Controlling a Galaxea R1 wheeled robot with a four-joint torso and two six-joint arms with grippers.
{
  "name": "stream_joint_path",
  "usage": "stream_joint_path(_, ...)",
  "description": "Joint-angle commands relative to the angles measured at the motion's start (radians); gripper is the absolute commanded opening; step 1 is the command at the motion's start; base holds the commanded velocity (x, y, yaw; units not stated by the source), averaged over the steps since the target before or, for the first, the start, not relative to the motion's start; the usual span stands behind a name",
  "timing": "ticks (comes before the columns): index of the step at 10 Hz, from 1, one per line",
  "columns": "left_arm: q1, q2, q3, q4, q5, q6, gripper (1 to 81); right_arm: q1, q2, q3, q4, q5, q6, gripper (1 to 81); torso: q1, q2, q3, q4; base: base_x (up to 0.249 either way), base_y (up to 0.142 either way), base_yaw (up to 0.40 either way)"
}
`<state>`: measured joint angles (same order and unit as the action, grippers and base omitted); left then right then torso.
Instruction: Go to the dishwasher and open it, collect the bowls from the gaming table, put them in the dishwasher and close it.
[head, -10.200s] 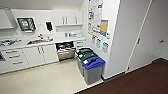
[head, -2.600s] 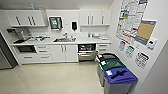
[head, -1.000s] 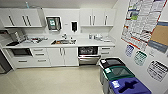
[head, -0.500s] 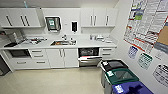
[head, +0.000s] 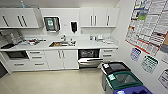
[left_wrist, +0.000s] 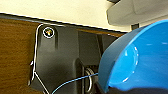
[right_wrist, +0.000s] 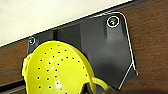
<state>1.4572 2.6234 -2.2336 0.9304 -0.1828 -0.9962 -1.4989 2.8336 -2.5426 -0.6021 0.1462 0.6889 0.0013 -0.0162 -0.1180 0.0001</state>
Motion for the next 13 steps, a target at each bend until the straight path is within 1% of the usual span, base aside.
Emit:
stream_joint_path(1, -0.041, -0.028, 0.011, -0.001, 0.017, -0.001, 1.0, 0.038, -0.015, -0.001, -0.007, -0.033, -0.002, 1.0, 0.000, 0.000, 0.000, 0.000, 0.160, 0.000, 0.000)
stream_joint_path(13, -0.041, -0.029, 0.011, -0.001, 0.017, -0.001, 1.0, 0.041, -0.015, -0.001, -0.007, -0.034, -0.002, 1.0, -0.001, 0.000, 0.000, 0.000, 0.159, 0.072, 0.000)
